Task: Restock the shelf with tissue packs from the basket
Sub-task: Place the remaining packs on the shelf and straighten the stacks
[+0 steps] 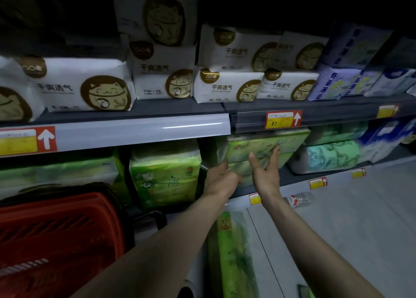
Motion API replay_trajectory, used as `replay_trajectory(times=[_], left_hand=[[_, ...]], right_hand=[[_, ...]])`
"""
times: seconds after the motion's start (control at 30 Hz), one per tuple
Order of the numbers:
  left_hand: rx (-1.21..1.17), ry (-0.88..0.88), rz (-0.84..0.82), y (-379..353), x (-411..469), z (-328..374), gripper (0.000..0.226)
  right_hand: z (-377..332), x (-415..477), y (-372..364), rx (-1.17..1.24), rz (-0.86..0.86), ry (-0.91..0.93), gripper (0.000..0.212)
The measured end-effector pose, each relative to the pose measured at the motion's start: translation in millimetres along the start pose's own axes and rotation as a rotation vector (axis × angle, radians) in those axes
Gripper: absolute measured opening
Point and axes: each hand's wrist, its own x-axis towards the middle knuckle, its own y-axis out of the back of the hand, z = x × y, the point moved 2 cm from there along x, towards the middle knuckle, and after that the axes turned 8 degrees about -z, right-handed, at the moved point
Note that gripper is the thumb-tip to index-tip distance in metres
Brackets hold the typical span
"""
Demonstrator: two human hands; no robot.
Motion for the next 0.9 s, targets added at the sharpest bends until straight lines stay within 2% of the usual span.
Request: replay_trajectory(times=[0.1, 0.23, 0.4, 0.5, 0.57, 0.7, 0.83, 0.9], left_hand=[[-0.038, 0.033, -0.016, 1, -7, 3, 0.050], [-0.070, 0.059, -0.045, 2, -25, 11, 0.014], [0.132, 0.122, -0.165, -4, -43, 11, 0.015], [0.322, 0.153, -0.255, -6, -48, 0, 0.004], [0.405, 0.188, -0.259, -5, -49, -9, 0.003], [0.507, 0.240, -0.302, -8, -54, -26, 0.017], [0.520, 0.246, -0.399, -46, -71, -46, 0.010], [0.500, 0.284, -0.495, -73, -85, -69, 0.009]], right_hand=[[-7, -4, 12, 0.045, -0.049, -0.113, 0.080], [-9, -12, 29, 0.070, -0.073, -0.195, 0.071], [-3, -32, 53, 0.088, -0.075, -0.180, 0.062], [14, -51, 72, 0.049, -0.065, -0.205, 0.056], [32, -67, 87, 0.046, -0.047, -0.244, 0.052], [88, -112, 119, 0.005, -0.026, -0.378, 0.052], [166, -161, 145, -0.019, -0.008, -0.573, 0.054], [201, -189, 156, -0.048, -0.004, -0.653, 0.049]])
